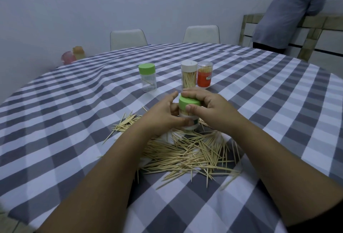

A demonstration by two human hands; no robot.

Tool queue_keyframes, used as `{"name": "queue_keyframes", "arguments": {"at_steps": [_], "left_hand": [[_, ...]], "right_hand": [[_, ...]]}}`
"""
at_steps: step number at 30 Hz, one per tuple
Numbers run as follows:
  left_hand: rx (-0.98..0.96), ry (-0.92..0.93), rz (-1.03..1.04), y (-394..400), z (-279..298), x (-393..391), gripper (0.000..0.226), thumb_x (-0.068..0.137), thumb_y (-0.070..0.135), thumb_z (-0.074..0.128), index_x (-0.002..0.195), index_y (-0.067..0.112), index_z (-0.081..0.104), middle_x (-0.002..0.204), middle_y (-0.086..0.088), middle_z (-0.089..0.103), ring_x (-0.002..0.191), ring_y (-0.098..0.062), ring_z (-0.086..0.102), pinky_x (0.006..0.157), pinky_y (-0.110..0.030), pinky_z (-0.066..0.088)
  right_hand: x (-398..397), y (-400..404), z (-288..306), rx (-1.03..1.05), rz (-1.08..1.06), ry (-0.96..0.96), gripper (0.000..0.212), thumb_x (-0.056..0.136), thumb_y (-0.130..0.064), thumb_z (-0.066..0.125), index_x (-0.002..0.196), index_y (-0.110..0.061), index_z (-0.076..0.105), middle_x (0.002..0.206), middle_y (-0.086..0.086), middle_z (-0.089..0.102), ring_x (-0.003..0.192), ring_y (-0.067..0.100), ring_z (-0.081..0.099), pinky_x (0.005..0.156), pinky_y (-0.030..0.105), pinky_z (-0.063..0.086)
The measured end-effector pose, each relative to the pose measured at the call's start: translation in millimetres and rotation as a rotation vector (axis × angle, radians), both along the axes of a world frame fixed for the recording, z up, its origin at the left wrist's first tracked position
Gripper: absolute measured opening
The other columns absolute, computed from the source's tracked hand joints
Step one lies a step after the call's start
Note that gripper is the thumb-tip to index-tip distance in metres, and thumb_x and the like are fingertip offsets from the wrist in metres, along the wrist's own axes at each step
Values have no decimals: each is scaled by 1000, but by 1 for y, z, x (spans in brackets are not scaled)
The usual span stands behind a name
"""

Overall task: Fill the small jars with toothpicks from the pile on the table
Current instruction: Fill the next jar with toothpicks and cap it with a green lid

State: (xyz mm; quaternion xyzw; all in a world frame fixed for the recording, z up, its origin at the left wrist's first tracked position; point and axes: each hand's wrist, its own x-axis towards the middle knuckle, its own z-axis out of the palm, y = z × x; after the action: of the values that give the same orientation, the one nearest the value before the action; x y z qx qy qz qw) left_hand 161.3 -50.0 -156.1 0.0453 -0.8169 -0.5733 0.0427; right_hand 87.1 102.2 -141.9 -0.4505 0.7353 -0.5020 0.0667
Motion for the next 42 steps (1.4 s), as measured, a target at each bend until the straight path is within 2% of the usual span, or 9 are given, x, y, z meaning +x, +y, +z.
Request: {"name": "queue_keyframes", "arguments": {"at_steps": [4,9,15,20,25,28,34,39,42], "left_hand": [[47,-26,-10,0,1,1,116,60,17,83,152,14,13,116,-9,68,114,-28,61,102,-54,43],[52,10,82,1,-1,5,101,77,-9,69,152,11,6,90,9,73,92,-8,69,84,-26,55],[-19,13,106,6,3,10,99,78,-6,71,152,11,7,100,12,67,87,5,66,75,-15,52],[-255,20,209,14,0,11,108,55,34,79,147,30,24,100,27,59,106,-9,60,101,-38,44],[-342,-44,325,15,-4,10,56,36,59,65,86,38,54,86,14,67,100,-15,60,99,-45,41],[-320,-15,266,8,-4,10,67,37,65,70,96,34,63,91,14,71,99,-10,63,98,-46,43],[-101,-62,28,5,1,15,37,78,2,74,112,12,62,97,-2,73,88,-12,69,82,-30,56],[-106,-14,33,5,-2,13,30,75,9,78,99,22,65,87,5,73,84,-11,70,80,-30,56],[-170,-6,38,7,-1,13,34,68,22,83,96,26,65,84,12,73,81,-4,69,82,-29,55]], "right_hand": [[2,-1,2,25,-3,22,40,89,-13,63,128,-20,57,125,-14,49,117,-2,43,99,13,36],[10,-11,-5,-21,-239,98,56,77,-31,75,127,-22,52,116,-6,43,107,9,46,92,27,44],[12,-8,-7,-22,-232,54,63,75,-37,76,129,-24,47,118,-6,43,110,8,44,90,23,41],[18,-16,-9,9,-375,199,62,71,-45,76,124,-22,54,112,-8,36,107,7,39,91,22,33],[20,-17,-8,-54,-332,78,53,76,-34,76,124,-21,57,116,-10,40,109,4,39,83,13,32],[18,-13,-5,-90,-224,-57,46,77,-26,76,121,-24,61,118,-9,50,110,8,49,87,19,44],[8,3,1,-55,70,-372,39,82,-2,64,106,-33,62,117,5,60,100,19,64,83,39,57],[10,-1,-1,-38,-119,-139,54,68,-28,81,114,-33,54,113,-6,54,98,6,56,72,14,48],[10,-1,-2,-35,-112,-110,87,60,-49,79,136,-37,36,121,-4,45,109,10,48,83,20,43]]}}
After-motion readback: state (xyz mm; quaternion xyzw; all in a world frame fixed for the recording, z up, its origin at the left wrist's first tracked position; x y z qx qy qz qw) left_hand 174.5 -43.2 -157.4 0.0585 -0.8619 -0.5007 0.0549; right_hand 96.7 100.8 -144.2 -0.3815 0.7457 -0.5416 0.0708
